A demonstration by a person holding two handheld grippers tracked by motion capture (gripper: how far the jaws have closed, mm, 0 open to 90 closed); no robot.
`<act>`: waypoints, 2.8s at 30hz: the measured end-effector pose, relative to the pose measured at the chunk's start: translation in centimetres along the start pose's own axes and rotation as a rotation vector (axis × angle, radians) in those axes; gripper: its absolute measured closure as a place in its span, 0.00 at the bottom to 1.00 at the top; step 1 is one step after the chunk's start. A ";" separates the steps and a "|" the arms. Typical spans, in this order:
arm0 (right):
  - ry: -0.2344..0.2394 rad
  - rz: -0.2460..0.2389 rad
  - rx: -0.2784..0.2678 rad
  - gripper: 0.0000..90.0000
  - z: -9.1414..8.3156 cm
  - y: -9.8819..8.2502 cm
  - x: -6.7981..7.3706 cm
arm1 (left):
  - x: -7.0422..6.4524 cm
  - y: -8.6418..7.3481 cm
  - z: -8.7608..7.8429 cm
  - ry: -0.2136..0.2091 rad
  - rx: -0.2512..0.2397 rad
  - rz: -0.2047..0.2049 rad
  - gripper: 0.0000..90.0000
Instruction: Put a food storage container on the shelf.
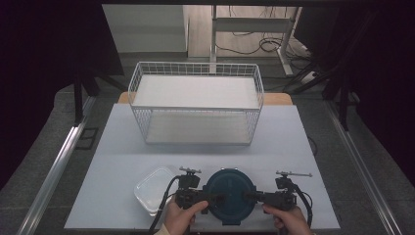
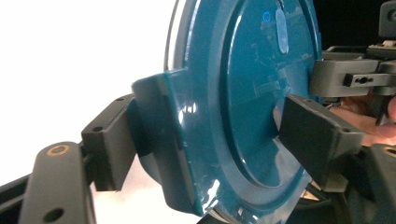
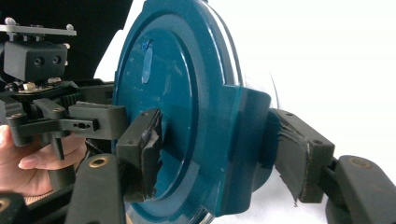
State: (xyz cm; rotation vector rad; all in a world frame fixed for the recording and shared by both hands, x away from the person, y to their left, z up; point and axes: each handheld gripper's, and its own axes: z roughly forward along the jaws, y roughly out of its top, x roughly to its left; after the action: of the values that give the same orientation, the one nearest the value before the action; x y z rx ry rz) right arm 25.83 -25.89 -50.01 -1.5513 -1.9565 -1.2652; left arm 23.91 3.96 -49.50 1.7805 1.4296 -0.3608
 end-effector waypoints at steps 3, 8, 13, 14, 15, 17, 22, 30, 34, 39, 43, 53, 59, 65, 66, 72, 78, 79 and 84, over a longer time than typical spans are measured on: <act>-0.003 -0.006 -0.005 0.42 -0.1 -0.1 0.2 | 0.1 -0.2 -0.3 -0.010 -0.009 -0.005 0.29; -0.001 -0.004 -0.014 0.44 -0.4 -0.1 0.4 | -0.1 -0.2 -0.6 -0.011 -0.024 -0.004 0.32; -0.011 -0.014 -0.023 0.45 -0.6 -0.1 0.7 | -0.3 -0.1 -0.9 -0.005 -0.030 0.000 0.34; -0.015 -0.019 -0.026 0.45 -0.6 0.0 0.9 | -0.3 -0.1 -0.9 -0.005 -0.028 0.000 0.34; -0.019 -0.026 -0.030 0.45 -0.7 0.0 1.0 | -0.3 0.0 -0.9 -0.008 -0.027 -0.002 0.34; -0.020 -0.027 -0.031 0.45 -0.8 0.1 1.0 | -0.5 0.1 -0.9 -0.009 -0.026 0.000 0.34; -0.014 -0.032 -0.040 0.45 -1.2 0.4 1.3 | -1.1 0.7 -1.4 -0.004 -0.031 0.020 0.34; 0.002 -0.059 -0.068 0.45 -2.3 1.8 2.8 | -2.7 2.4 -3.3 0.008 -0.052 0.051 0.35; -0.002 -0.084 -0.078 0.45 -3.0 3.3 4.3 | -3.4 3.6 -4.6 0.001 -0.065 0.058 0.35; -0.005 -0.103 -0.079 0.45 -3.3 4.5 5.6 | -3.7 4.5 -5.8 -0.011 -0.074 0.058 0.36; 0.000 -0.112 -0.079 0.45 -3.3 6.1 7.1 | -3.8 5.5 -7.1 -0.012 -0.089 0.054 0.37; -0.004 -0.141 -0.077 0.45 -3.0 8.7 9.3 | -3.6 7.7 -9.5 -0.026 -0.117 0.044 0.37; -0.007 -0.150 -0.068 0.45 -2.5 10.5 10.7 | -3.2 8.8 -10.7 -0.032 -0.114 0.037 0.38; 0.005 -0.156 -0.069 0.45 -2.1 11.6 11.7 | -3.2 10.0 -12.4 -0.021 -0.124 0.048 0.38; 0.006 -0.159 -0.069 0.45 -2.1 11.9 12.0 | -3.2 10.3 -12.7 -0.018 -0.125 0.051 0.38; 0.003 -0.184 -0.073 0.45 -1.7 13.8 14.2 | -2.9 11.9 -15.0 -0.028 -0.143 0.058 0.38; -0.011 -0.203 -0.078 0.45 -1.1 15.7 16.1 | -2.4 13.6 -16.6 -0.039 -0.141 0.065 0.38; -0.011 -0.208 -0.080 0.45 -1.1 16.0 16.3 | -2.4 14.0 -16.7 -0.039 -0.145 0.066 0.38; -0.012 -0.211 -0.085 0.45 -0.8 17.7 16.9 | -2.1 15.9 -17.4 -0.042 -0.135 0.079 0.38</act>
State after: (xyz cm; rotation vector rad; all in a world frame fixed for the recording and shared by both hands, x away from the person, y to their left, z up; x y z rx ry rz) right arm 35.74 -16.27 -29.82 -1.4229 -2.1459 -1.4423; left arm 33.30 14.70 -30.60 1.7049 1.3182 -0.2530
